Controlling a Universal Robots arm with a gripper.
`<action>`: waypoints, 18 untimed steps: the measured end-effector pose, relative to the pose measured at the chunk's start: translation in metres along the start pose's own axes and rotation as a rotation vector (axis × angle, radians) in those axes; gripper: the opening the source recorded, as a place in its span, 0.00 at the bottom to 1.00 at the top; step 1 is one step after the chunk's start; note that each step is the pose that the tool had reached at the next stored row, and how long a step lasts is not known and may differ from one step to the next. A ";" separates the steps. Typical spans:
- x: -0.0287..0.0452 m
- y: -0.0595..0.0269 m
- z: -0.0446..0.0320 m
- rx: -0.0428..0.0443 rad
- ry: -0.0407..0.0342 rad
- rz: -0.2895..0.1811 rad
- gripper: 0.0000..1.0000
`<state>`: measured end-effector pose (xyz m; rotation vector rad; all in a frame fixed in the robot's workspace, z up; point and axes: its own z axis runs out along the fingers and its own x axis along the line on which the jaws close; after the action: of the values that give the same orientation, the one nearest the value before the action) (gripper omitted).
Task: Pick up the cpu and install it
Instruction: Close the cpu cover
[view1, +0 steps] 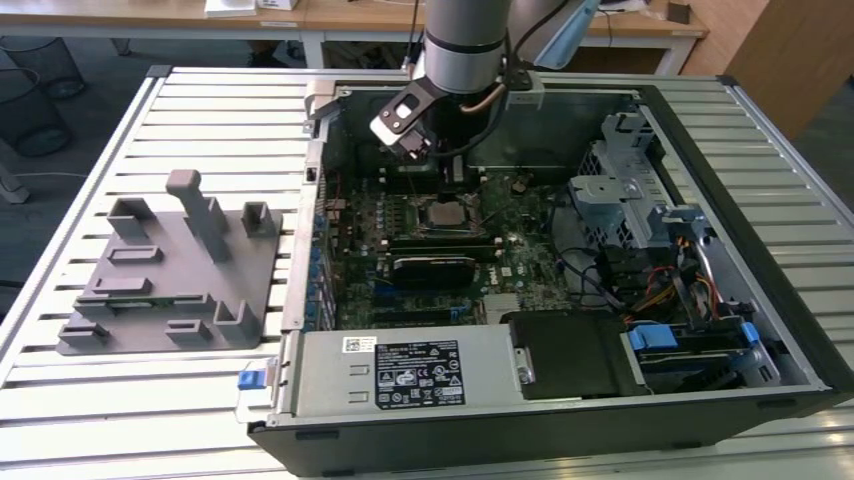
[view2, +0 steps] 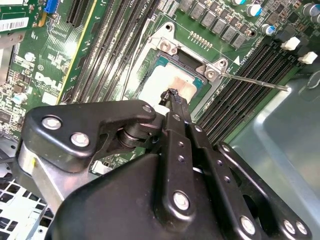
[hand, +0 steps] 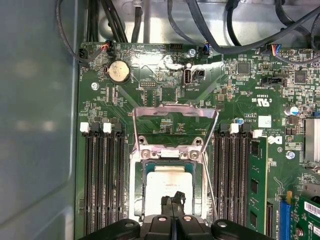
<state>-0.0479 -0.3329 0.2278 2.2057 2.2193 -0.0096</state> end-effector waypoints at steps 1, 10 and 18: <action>0.0000 0.0000 -0.0004 0.0000 0.0001 0.000 0.11; 0.0004 0.0000 -0.0026 0.0000 0.0001 0.000 0.11; 0.0013 0.0000 -0.0038 0.0001 -0.0025 0.000 0.11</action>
<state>-0.0479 -0.3316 0.2316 2.2045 2.2180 -0.0124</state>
